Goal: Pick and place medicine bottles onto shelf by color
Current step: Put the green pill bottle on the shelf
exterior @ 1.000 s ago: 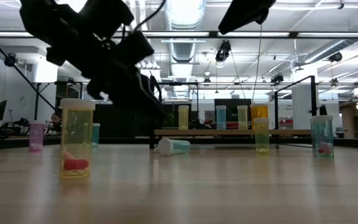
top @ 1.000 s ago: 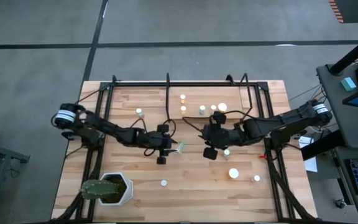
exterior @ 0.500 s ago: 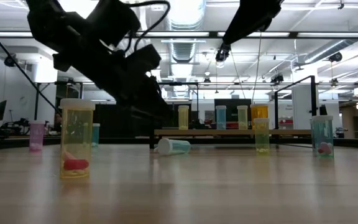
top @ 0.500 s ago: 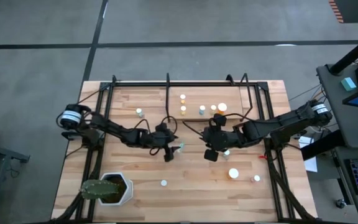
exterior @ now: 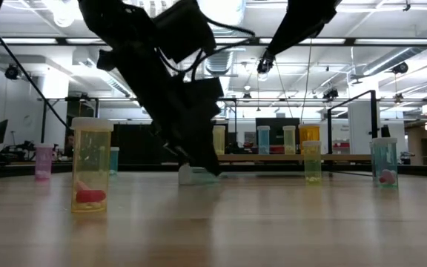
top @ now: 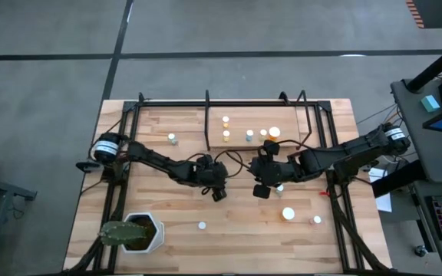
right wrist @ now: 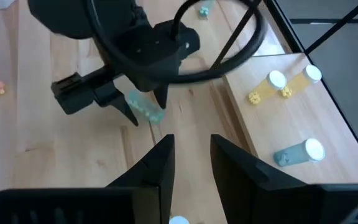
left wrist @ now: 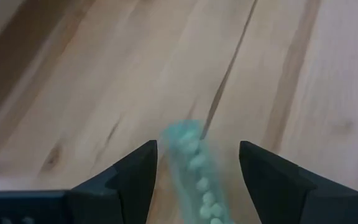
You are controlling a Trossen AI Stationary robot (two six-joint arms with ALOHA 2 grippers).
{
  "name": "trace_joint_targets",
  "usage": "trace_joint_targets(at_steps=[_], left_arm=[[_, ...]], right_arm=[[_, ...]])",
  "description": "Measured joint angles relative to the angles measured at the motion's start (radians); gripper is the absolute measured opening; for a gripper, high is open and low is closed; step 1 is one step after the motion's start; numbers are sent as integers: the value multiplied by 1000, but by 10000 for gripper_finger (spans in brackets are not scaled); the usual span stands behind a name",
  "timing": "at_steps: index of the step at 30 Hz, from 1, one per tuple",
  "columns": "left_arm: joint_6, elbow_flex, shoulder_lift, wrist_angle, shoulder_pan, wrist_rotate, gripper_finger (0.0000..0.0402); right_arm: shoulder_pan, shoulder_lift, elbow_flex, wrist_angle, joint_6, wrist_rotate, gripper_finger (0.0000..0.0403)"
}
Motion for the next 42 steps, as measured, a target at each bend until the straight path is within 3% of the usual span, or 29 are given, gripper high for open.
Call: trace_joint_targets(at_steps=[11, 14, 20, 23, 28, 32, 37, 42], left_arm=[[-25, -18, 23, 7, 5, 4, 201], [-7, -18, 20, 6, 4, 9, 168], [95, -26, -36, 3, 1, 8, 62], [182, -24, -130, 78, -4, 9, 29], [278, -55, -307, 219, -12, 41, 32], [332, -139, -442, 517, -14, 127, 50], [349, -276, -488, 936, -12, 167, 53], [365, -323, -483, 1117, -9, 167, 55]], right_arm=[[0, 0, -3, 2, -6, 0, 97], [0, 0, -3, 3, -6, 0, 94], [15, -7, -41, 49, -48, 5, 97], [43, -36, -131, 219, -102, 35, 100], [92, -114, -294, 471, -173, 151, 98], [128, -150, -460, 911, -316, 204, 91], [111, -37, -626, 1548, -453, 112, 96], [75, 83, -613, 1860, -490, 100, 146]])
